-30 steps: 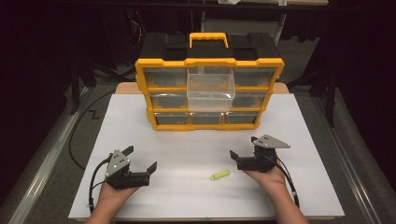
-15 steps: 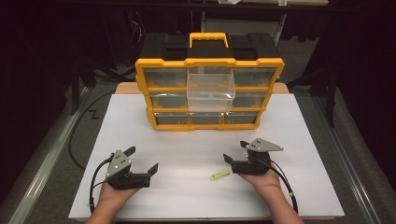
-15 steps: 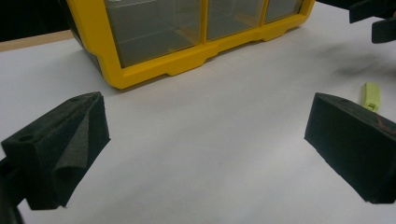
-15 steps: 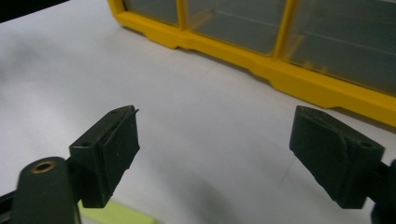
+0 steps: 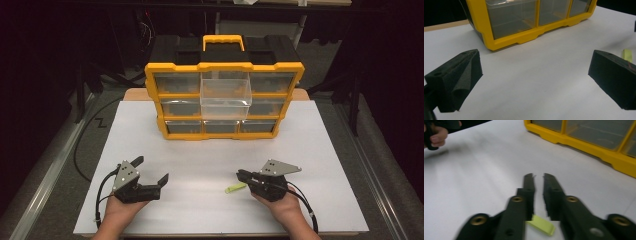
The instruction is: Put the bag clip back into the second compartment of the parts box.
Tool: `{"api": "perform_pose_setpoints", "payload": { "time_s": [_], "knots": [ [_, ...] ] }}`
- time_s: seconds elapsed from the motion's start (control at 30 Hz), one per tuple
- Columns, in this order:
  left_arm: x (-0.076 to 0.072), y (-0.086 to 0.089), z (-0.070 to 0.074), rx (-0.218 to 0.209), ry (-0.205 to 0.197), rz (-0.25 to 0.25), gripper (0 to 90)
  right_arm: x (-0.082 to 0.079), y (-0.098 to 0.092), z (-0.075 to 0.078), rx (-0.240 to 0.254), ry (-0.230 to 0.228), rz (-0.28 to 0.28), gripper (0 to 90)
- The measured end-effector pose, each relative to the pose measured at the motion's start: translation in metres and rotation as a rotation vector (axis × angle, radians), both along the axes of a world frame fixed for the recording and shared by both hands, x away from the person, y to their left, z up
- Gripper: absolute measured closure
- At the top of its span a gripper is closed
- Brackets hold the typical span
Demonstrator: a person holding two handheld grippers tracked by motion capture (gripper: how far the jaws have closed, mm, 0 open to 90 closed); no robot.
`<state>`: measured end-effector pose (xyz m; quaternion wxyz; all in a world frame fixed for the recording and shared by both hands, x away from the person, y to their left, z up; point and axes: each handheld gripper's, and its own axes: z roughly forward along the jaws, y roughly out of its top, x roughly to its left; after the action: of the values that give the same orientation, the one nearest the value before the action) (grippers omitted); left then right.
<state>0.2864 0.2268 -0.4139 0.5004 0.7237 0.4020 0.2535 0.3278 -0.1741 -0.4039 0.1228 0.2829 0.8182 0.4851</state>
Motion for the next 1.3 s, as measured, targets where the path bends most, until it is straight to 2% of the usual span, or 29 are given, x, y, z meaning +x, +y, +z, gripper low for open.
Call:
{"api": "perform_pose_setpoints", "payload": {
  "time_s": [0.1,0.17,0.37,0.5,0.6,0.9,0.97,1.13,1.23,1.3],
  "knots": [
    [0.000,0.000,0.000,-0.001,-0.003,-0.006,0.2,-0.004,0.006,-0.003,-0.048,0.016,0.054,90.0],
    [0.001,0.000,0.000,0.002,-0.002,-0.013,0.2,-0.006,0.014,-0.005,-0.126,0.007,0.091,90.0],
    [0.000,0.000,0.000,0.009,-0.012,-0.015,0.2,-0.008,0.027,-0.015,-0.207,0.054,0.165,90.0],
    [0.000,-0.001,0.000,0.009,-0.013,-0.023,0.2,-0.008,0.033,-0.021,-0.256,0.063,0.182,90.0],
    [0.000,-0.002,0.000,0.011,-0.014,-0.026,0.3,-0.004,0.037,-0.025,-0.283,0.055,0.160,90.0],
    [0.000,-0.004,-0.001,0.020,-0.012,-0.038,0.3,0.016,0.035,-0.027,-0.277,0.057,0.047,90.0],
    [0.000,-0.004,-0.001,0.020,-0.014,-0.039,0.2,0.017,0.034,-0.027,-0.274,0.064,0.038,90.0],
    [-0.001,-0.004,-0.001,0.027,-0.019,-0.040,0.2,0.016,0.029,-0.025,-0.307,0.051,0.003,90.0],
    [-0.002,-0.003,-0.001,0.021,-0.022,-0.038,0.3,0.015,0.022,-0.025,-0.287,0.070,0.008,90.0],
    [-0.002,-0.003,0.000,0.021,-0.025,-0.039,0.2,0.013,0.017,-0.022,-0.244,0.079,0.016,90.0]
  ]
}}
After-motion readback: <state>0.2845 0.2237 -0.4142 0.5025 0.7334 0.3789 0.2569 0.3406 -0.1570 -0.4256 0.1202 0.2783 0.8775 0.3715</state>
